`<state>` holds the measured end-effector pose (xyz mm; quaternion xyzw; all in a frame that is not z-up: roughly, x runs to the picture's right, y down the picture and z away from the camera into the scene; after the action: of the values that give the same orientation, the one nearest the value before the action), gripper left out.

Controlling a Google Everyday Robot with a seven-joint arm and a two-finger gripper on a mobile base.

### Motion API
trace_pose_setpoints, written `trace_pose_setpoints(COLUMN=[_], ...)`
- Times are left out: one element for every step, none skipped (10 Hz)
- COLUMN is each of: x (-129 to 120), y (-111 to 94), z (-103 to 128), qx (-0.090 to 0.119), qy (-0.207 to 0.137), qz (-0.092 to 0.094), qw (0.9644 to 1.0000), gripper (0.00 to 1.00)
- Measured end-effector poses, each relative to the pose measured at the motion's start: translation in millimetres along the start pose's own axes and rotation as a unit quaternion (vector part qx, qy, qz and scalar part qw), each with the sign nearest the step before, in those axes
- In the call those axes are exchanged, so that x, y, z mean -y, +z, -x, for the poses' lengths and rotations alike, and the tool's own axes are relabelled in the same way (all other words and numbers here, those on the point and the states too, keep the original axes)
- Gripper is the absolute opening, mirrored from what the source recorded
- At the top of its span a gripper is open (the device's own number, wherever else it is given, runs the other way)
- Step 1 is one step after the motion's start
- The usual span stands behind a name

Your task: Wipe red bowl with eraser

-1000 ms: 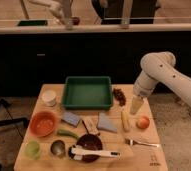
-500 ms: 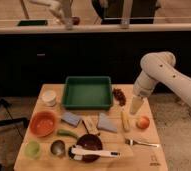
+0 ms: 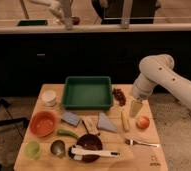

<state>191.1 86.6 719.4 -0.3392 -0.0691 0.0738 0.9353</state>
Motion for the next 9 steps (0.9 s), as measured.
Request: trace_pose_setpoints(x=[-9,-17,-22,-27,-29,-29,-28,-31,-36], y=[5,8,10,12,12,12,11,9,7], z=[13,21,24,28,31,31,28,27,30], qx=[-0.004,-0.007,-0.009,-0.010,-0.011,-0.010,-0.006,0.002,0.007], qy=[-0.080,-0.136,-0.168,-0.201,-0.215,-0.215,-0.207,-0.203,-0.219], qz=[0.003,0.005,0.007,0.008,0.009,0.008,0.005,-0.009,-0.026], qw=[0.9968,0.9907,0.9857,0.9795,0.9766,0.9765,0.9783,0.9791,0.9753], gripper=[0.80,0.80,0.80,0.80,0.80,0.80,0.80,0.80,0.80])
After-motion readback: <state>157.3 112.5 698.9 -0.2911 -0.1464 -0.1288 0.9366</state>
